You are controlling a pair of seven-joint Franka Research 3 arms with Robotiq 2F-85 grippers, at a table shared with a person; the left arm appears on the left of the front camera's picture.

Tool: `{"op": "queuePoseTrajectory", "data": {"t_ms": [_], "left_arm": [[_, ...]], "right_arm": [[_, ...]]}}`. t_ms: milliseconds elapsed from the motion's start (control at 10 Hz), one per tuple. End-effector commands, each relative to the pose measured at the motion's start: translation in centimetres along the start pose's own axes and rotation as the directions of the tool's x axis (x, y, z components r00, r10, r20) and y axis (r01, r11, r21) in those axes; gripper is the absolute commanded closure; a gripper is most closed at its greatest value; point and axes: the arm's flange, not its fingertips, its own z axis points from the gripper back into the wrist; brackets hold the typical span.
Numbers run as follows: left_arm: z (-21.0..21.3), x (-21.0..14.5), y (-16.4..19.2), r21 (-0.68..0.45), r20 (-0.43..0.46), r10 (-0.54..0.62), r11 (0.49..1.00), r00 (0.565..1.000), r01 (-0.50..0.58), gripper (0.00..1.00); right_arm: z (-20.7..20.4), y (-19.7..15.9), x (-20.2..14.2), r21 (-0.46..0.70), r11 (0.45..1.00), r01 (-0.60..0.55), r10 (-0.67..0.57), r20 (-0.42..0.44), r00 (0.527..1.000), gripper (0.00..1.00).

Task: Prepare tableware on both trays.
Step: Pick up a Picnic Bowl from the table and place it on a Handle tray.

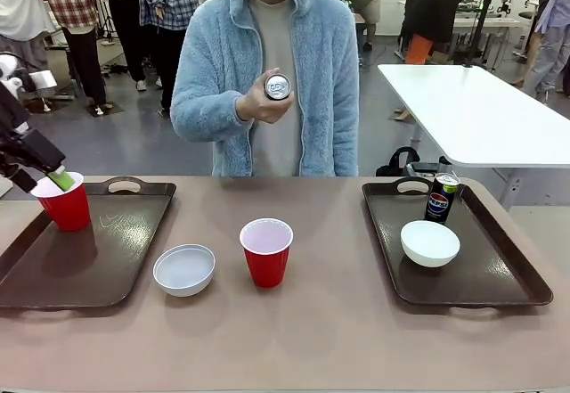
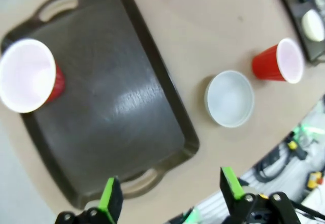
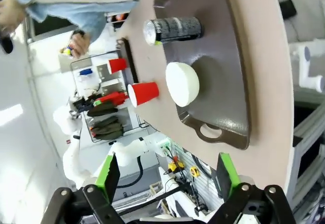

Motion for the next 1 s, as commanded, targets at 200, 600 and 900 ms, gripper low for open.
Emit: {"op": "queuePoseTrajectory", "data": {"t_ms": [200,600,900], "left_arm": [[-0.1,3.8,-2.9,0.105,-0.052,0.002,0.994,0.999,0.004,0.0],[-2.2,4.5,-5.8,0.151,-0.099,-0.031,0.988,0.995,0.045,0.0],[-0.1,-5.0,-1.8,0.101,-0.207,-0.3,0.94,0.931,0.325,0.0]], "right_arm": [[0.1,-2.0,-2.8,0.08,0.987,-0.138,0.139,-0.016,0.99,0.0],[0.5,-1.9,-2.4,0.074,0.989,-0.129,0.13,-0.008,0.992,0.0],[0.5,-1.9,-2.4,0.074,0.989,-0.129,0.13,-0.008,0.992,0.0]]}}
